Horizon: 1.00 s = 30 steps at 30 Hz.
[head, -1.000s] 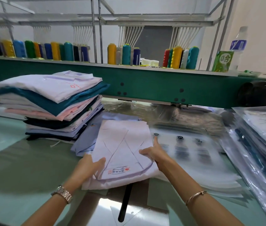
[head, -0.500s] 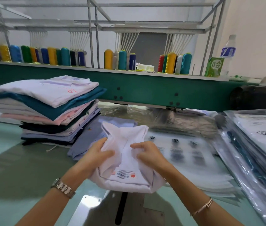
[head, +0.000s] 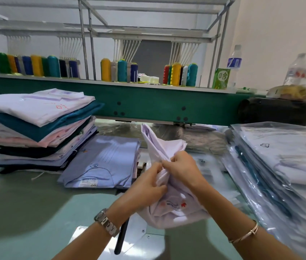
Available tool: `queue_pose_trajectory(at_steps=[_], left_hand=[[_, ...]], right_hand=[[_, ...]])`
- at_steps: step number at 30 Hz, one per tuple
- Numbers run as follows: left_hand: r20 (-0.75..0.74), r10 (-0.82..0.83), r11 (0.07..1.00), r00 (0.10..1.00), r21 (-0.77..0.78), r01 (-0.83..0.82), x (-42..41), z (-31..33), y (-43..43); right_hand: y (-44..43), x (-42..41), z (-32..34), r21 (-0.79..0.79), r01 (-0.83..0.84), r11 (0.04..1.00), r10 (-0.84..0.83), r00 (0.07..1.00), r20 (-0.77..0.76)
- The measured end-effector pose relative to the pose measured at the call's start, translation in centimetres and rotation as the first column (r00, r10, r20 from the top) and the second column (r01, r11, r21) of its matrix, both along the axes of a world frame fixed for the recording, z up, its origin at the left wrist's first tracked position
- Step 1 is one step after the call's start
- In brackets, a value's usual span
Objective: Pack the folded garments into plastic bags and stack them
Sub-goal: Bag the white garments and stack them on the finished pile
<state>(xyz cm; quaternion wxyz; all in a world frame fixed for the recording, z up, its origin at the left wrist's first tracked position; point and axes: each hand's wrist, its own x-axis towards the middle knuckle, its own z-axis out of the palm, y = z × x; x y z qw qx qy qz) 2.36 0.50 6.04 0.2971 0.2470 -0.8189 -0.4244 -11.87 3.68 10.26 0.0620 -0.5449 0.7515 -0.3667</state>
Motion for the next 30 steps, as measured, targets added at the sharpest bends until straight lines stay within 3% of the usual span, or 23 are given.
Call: queue_pose_trajectory(at_steps=[3,6,8,11,13,15,24,30], left_hand=[[0.018,-0.085,0.990,0.996,0.114,0.082,-1.6,0.6,-0.1],[-0.100,-0.083,0.972,0.991,0.211,0.103,-2.8,0.3,-1.4],[-0.099,0.014,1.000,0.995,-0.014,-0.015,-2.9,-1.1,-3.4],[0.196,0.165,0.899,0.967,-0.433,-0.065,-2.1,-4.0,-6.5],[0.360,0.177,0.886,0.916,-0.463,0.011,-1.8,-5.4,-7.9],[0.423,0.160,0.899,0.892,-0.435,0.045,-2.0,-5.9,-8.7],[0.361,0.063,0.869,0.930,-0.478,0.127,-3.8,-5.7,-9.9],[0.431,0.113,0.770,0.895,-0.607,0.195,-4.4,-5.6,-10.7]], right_hand=[[1.3,-2.2,-0.1,0.012,-0.006,1.000,0.006,1.000,-0.004],[2.9,-4.4,0.1,0.005,-0.013,1.000,0.013,1.000,-0.016],[4.0,-5.6,0.3,0.007,0.016,1.000,-0.016,0.999,-0.035],[5.4,-7.1,0.5,0.001,0.051,0.999,-0.051,0.998,-0.034],[6.3,-8.1,0.5,0.000,0.054,0.999,-0.054,0.999,-0.004],[7.0,-8.9,0.5,0.008,0.061,0.998,-0.061,0.998,0.017],[8.9,-10.2,0.0,0.001,0.040,0.999,-0.039,0.989,0.144],[10.0,-10.2,-0.6,-0.012,-0.044,0.999,0.046,0.973,0.227]])
